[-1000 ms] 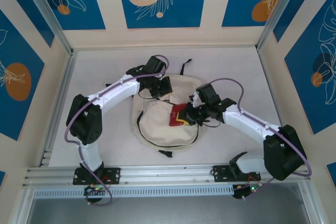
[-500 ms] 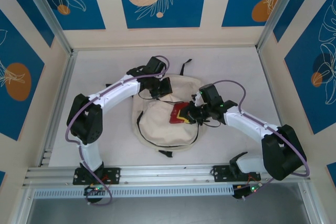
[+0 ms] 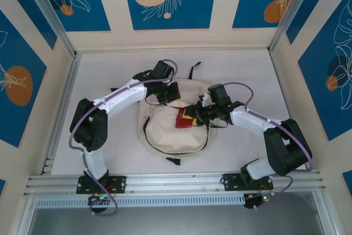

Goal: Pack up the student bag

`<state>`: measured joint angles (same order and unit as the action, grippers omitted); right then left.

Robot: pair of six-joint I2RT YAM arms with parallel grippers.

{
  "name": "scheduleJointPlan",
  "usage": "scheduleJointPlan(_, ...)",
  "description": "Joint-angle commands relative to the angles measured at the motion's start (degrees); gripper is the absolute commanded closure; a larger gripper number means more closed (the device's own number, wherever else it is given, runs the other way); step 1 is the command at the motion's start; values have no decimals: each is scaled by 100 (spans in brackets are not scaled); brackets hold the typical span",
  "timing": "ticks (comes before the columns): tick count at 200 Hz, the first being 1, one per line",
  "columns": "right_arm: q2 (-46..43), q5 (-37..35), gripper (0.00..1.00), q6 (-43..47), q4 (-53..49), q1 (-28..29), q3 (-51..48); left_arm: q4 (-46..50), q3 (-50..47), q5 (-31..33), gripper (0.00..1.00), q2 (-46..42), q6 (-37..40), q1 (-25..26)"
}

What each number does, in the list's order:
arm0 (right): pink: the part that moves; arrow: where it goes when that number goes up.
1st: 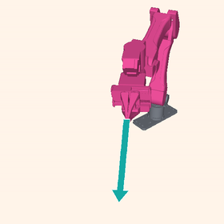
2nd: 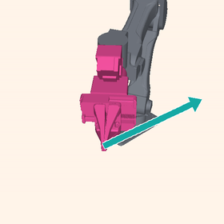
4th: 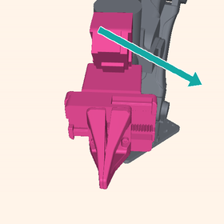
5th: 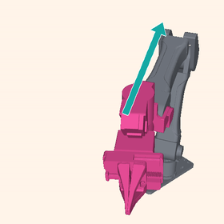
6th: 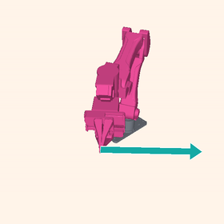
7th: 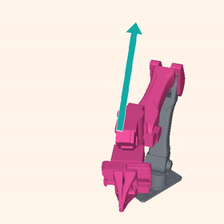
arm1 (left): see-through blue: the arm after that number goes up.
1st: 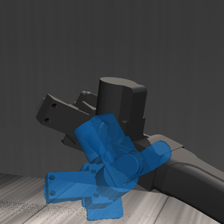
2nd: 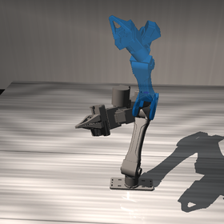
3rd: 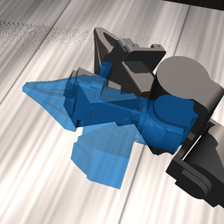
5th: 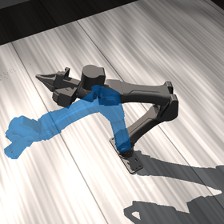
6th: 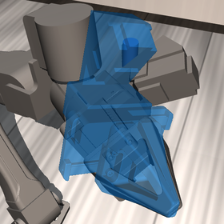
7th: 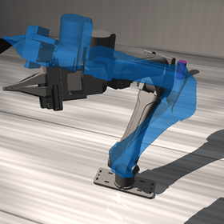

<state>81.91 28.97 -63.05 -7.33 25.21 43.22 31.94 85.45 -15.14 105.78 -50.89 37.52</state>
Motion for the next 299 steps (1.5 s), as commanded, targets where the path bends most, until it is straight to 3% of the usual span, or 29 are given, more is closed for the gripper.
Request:
scheduleJointPlan(1,-463,-190,57,-76,-349,-58,-183,-158,-196,-211,95,-101,4,36)
scheduleJointPlan(31,-908,-369,57,-241,-502,-87,-418,-182,-248,-227,95,-127,-8,37)
scheduleJointPlan(73,-766,-445,76,-305,-591,-62,-395,-197,-200,-295,95,-163,-7,36)
scheduleJointPlan(156,-323,-584,76,-269,-133,159,-244,-211,-240,-392,95,-270,-8,46)
scheduleJointPlan(204,-154,-706,68,-200,-163,251,-157,-217,-260,-416,95,-294,-7,50)
scheduleJointPlan(242,-117,-980,82,-190,-117,287,-121,-223,-276,-416,95,-327,3,47)
scheduleJointPlan(299,-244,-1109,87,-694,310,44,-132,-178,-317,-375,95,-460,37,45)
